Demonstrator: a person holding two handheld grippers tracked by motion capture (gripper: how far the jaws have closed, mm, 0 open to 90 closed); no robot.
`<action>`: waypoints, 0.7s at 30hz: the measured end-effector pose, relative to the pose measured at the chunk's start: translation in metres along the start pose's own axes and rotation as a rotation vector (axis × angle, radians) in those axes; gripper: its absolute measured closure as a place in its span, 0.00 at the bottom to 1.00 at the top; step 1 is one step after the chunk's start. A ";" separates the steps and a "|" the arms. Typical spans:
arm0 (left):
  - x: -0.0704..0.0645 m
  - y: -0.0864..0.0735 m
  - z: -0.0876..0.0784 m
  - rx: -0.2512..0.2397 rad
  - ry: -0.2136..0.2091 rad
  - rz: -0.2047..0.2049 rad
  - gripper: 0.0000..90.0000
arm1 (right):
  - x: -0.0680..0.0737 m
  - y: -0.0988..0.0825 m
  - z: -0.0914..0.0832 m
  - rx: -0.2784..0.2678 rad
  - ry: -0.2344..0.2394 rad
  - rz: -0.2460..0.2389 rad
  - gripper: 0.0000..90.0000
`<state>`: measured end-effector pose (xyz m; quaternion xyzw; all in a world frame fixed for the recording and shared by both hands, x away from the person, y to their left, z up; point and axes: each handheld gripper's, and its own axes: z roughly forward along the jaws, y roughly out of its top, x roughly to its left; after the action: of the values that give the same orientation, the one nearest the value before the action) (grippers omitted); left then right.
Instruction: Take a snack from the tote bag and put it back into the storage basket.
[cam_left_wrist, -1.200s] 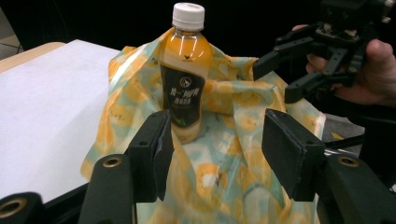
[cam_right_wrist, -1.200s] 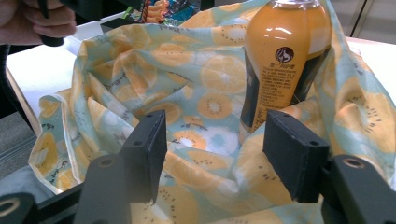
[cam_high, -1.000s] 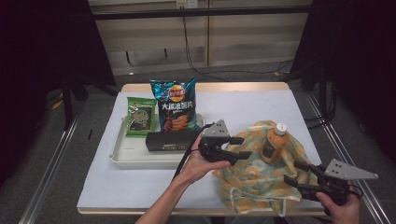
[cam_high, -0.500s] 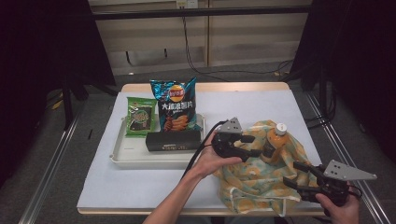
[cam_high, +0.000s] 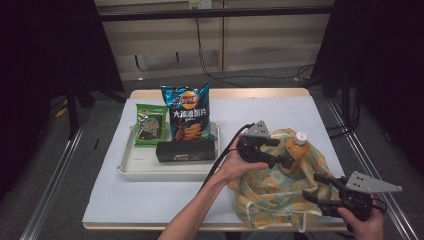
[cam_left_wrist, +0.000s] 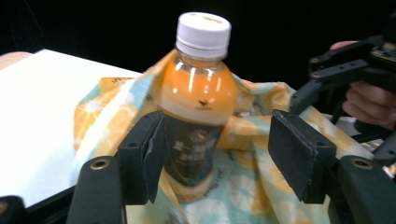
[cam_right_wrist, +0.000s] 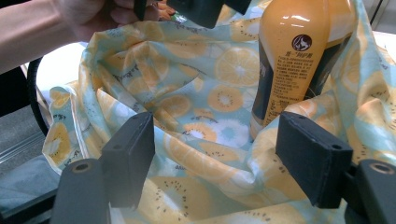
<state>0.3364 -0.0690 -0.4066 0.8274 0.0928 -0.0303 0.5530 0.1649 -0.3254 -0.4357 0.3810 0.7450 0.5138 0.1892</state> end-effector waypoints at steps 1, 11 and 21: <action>0.002 0.001 0.002 -0.006 -0.004 0.002 0.38 | 0.000 0.000 0.000 0.001 0.000 0.000 0.31; 0.002 0.005 0.019 0.007 -0.010 0.025 0.32 | 0.000 -0.001 0.001 0.003 0.009 0.004 0.31; 0.006 0.003 0.036 0.015 0.001 0.043 0.27 | -0.001 -0.001 0.002 0.007 0.015 0.010 0.30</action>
<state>0.3448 -0.1027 -0.4187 0.8333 0.0749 -0.0188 0.5474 0.1665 -0.3248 -0.4377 0.3815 0.7464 0.5149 0.1798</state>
